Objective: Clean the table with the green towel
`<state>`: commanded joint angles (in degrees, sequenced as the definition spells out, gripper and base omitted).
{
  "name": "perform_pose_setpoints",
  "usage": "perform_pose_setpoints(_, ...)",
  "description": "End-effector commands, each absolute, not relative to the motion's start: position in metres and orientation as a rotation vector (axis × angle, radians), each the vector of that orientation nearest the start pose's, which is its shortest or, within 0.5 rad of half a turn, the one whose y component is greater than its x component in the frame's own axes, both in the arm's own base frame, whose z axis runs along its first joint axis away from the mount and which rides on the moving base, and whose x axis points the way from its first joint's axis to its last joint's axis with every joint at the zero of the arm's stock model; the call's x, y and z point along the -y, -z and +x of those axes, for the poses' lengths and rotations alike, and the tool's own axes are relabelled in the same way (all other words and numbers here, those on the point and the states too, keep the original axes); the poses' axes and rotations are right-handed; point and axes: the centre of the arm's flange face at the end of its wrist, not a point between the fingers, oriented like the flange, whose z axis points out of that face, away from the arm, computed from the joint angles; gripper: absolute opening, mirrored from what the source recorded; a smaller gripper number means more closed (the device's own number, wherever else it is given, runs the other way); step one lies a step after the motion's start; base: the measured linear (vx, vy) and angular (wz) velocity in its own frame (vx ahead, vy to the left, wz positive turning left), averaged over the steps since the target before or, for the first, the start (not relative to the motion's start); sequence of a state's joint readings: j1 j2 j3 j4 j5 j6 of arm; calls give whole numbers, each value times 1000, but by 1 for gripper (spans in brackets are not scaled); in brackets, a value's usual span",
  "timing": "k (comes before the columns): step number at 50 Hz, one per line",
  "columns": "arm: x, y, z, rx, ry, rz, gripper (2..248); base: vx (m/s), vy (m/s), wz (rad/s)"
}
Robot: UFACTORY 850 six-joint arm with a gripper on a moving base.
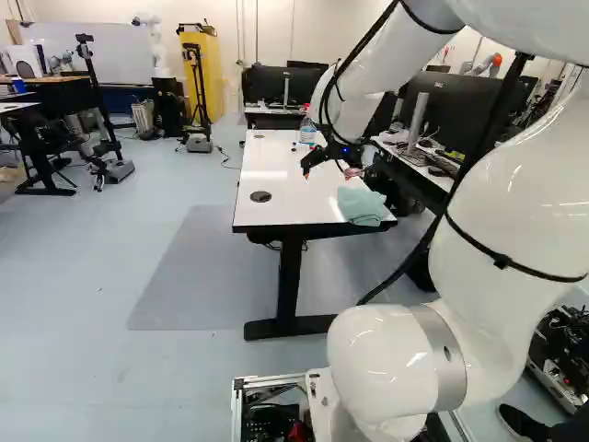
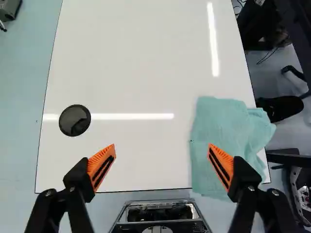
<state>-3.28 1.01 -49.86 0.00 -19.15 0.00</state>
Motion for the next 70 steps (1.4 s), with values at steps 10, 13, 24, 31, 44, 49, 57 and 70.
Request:
perform_pose_setpoints(10, 26, -522, 463, -86, 876, -3032, 247, 0, 0, 0)
perform_pose_setpoints(13, 26, -521, 462, -85, 882, -3030, 247, 0, 0, 0)
perform_pose_setpoints(24, 25, -516, 459, -82, 911, -3022, 247, 0, 0, 0)
perform_pose_setpoints(31, 24, -512, 456, -80, 935, -3015, 247, 0, 0, 0)
perform_pose_setpoints(44, 22, -501, 448, -75, 993, -2996, 247, 0, 0, 0)
perform_pose_setpoints(49, 22, -496, 444, -72, 1020, -2987, 247, 0, 0, 0)
perform_pose_setpoints(57, 20, -488, 437, -68, 1067, -2971, 247, 0, 0, 0)
perform_pose_setpoints(70, 17, -473, 423, -60, 1155, -2937, 247, 0, 0, 0)
